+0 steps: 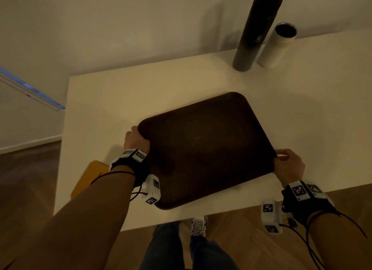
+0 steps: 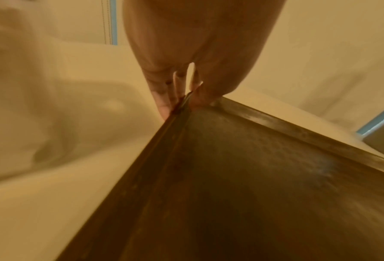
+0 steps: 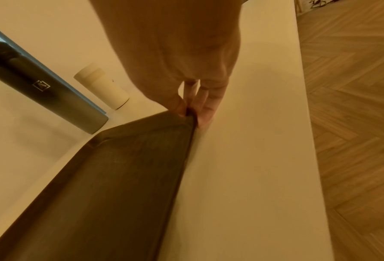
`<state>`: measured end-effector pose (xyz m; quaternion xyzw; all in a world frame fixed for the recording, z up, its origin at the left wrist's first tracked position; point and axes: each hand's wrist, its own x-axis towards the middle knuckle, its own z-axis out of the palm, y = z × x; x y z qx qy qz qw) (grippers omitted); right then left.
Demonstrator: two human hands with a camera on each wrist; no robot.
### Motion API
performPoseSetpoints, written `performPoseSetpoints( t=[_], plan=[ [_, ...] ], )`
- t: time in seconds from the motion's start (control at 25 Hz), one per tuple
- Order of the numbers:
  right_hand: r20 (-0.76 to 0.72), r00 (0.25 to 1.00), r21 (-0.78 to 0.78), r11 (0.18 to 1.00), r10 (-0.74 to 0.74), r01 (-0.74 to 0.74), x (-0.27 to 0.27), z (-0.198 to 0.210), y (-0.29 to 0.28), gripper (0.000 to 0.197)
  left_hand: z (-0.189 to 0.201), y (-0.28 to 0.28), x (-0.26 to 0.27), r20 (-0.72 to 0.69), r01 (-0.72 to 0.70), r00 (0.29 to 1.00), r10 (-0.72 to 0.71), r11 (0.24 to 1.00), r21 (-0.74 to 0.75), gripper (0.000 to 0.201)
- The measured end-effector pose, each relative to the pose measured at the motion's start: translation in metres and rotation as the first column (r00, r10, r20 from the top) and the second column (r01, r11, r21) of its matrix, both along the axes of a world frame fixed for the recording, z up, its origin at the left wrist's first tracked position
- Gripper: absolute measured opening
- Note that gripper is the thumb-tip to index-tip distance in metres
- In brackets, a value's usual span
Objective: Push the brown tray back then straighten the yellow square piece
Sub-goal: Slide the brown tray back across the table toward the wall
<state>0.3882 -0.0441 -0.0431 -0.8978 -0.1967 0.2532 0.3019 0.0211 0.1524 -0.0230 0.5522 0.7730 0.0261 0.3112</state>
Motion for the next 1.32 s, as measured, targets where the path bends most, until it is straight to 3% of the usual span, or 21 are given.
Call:
performPoseSetpoints(
  t=[0.4,0.72,1.32],
  plan=[
    [-0.042,0.998,0.064,0.997,-0.047,0.05,-0.025,-0.008,0.068,0.023,-0.016,0.118,-0.027,0.117,0.096,0.987,-0.107,0.991,0.094,0.065],
    [-0.068,0.992,0.098,0.989,-0.108,0.114,-0.029,-0.014,0.137,0.025,-0.018,0.199,-0.032,0.182,0.127,0.972,-0.15,0.983,0.133,0.064],
    [-0.075,0.985,0.127,0.978,-0.155,0.164,-0.02,-0.014,0.203,0.027,-0.011,0.264,-0.019,0.156,0.168,0.967,-0.2,0.966,0.195,0.061]
  ],
)
